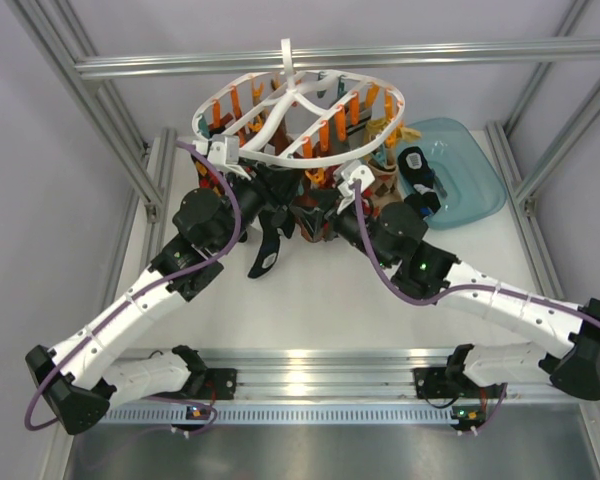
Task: Clip the socks to the hanger
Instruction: Open the clamp at the hanger.
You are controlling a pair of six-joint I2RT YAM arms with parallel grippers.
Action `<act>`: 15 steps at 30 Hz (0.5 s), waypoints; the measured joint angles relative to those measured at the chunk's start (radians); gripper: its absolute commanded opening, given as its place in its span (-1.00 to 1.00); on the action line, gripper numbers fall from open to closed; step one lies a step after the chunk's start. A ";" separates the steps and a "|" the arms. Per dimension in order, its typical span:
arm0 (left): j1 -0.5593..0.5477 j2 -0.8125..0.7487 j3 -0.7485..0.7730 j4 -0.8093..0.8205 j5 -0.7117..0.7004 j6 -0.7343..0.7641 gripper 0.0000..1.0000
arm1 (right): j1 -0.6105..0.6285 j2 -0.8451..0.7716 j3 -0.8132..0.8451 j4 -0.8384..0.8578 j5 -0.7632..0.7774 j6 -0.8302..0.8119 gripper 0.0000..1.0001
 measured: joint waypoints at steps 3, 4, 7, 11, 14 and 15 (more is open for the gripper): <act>0.001 0.000 0.000 0.000 0.006 -0.001 -1.00 | -0.005 0.008 0.020 0.013 -0.005 0.008 -0.07; 0.001 0.000 0.000 0.000 0.007 -0.001 -1.00 | -0.008 0.013 0.027 0.027 -0.006 0.014 -0.07; 0.002 0.000 0.000 0.001 0.012 -0.003 -1.00 | -0.013 0.017 0.038 0.041 -0.011 0.023 -0.08; 0.005 0.000 -0.002 0.007 0.025 -0.006 -1.00 | -0.015 0.025 0.040 0.063 -0.021 0.028 -0.20; 0.006 0.000 -0.009 0.018 0.034 -0.008 -1.00 | -0.016 0.038 0.040 0.072 -0.029 0.031 -0.40; 0.006 0.000 -0.013 0.024 0.038 -0.010 -1.00 | -0.016 0.042 0.040 0.077 -0.031 0.033 -0.62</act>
